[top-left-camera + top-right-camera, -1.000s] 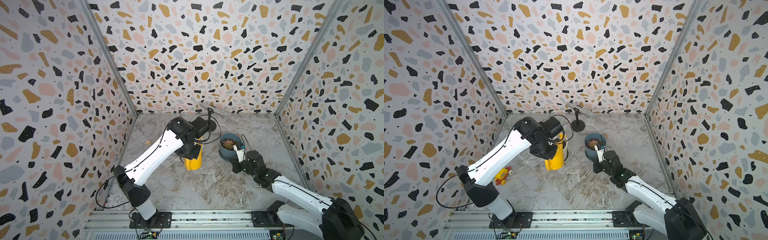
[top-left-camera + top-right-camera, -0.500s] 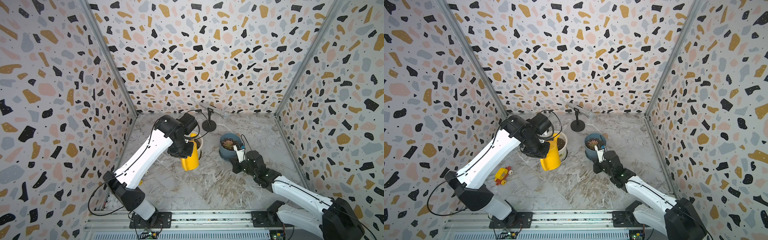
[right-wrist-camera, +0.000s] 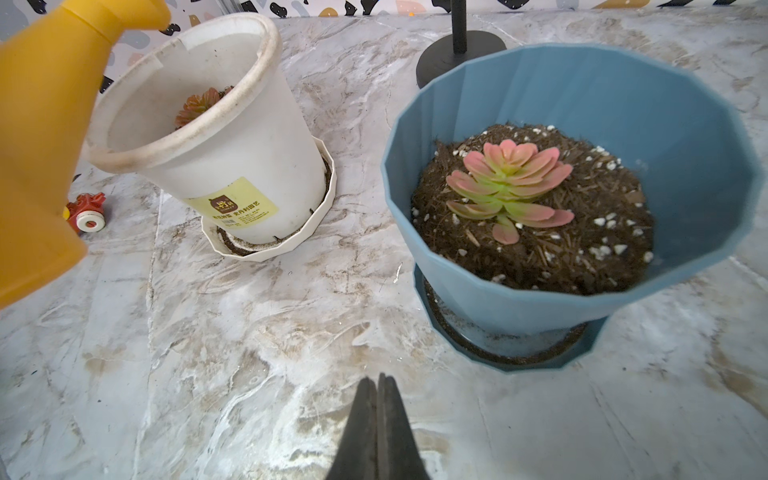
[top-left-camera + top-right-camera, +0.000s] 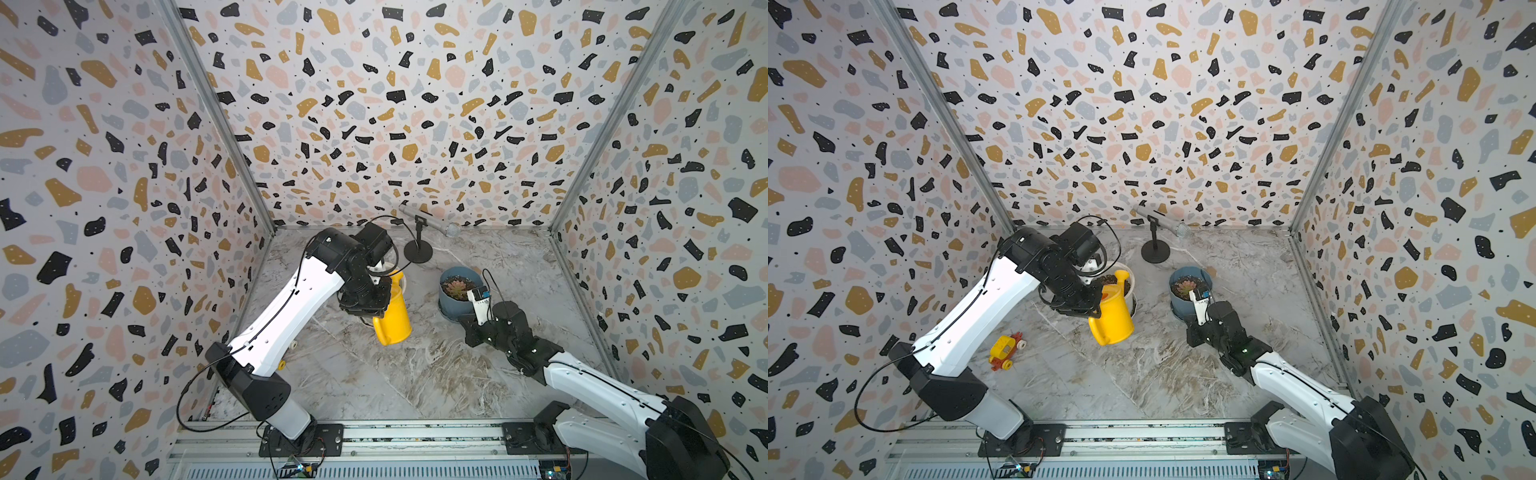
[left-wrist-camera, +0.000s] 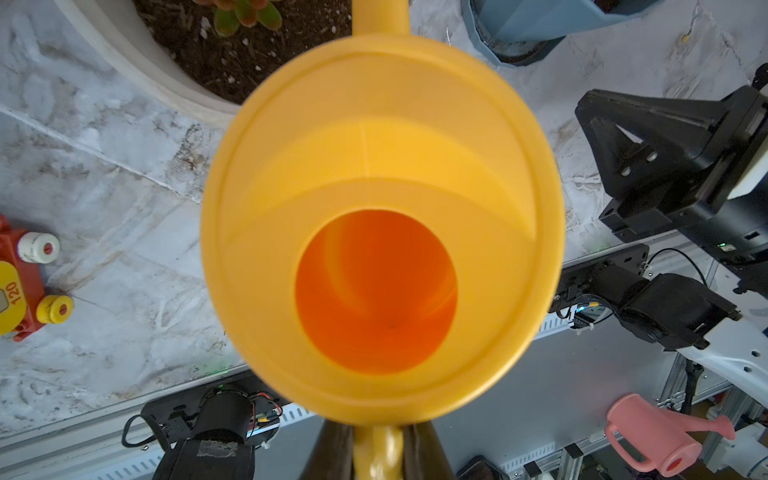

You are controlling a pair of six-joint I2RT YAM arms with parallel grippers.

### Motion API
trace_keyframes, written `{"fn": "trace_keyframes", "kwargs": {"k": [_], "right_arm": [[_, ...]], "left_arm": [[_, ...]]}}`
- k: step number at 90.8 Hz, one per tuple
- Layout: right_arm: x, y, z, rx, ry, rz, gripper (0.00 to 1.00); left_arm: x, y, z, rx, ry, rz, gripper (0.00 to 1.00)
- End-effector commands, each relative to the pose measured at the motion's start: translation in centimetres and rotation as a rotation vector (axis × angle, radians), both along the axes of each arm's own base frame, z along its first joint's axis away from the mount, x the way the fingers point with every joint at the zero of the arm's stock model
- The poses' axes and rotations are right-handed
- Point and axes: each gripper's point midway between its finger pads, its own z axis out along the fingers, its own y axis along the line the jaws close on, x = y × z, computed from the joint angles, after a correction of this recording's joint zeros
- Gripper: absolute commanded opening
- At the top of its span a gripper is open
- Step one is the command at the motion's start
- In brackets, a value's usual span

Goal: Water the succulent around the soil edge
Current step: Water the soil of the potted plant with water.

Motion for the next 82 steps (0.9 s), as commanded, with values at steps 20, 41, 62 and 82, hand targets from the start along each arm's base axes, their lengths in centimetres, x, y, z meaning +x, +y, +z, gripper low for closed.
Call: {"fn": "trace_keyframes", "kwargs": {"k": [20,41,62,82], "right_arm": [[0.5,0.5,2.4,0.031,-0.05,0.003,0.0],[0.5,0.5,2.4,0.034,-0.049,0.005,0.0],[0.5,0.5,2.4,0.035,-0.048,0.006,0.0],[0.4,0.5,2.4,0.036,-0.048,0.006,0.0]], "left_arm": [[1.3,-0.9,2.0,-0.107,0.0,0.043,0.0],[1.7,0.0,2.1,-0.093,-0.012,0.065,0.0],[1.9,2.2,2.3,-0.038,-0.047,0.11,0.0],[2.4,4.0,1.8,-0.009,-0.051,0.145,0.0]]}}
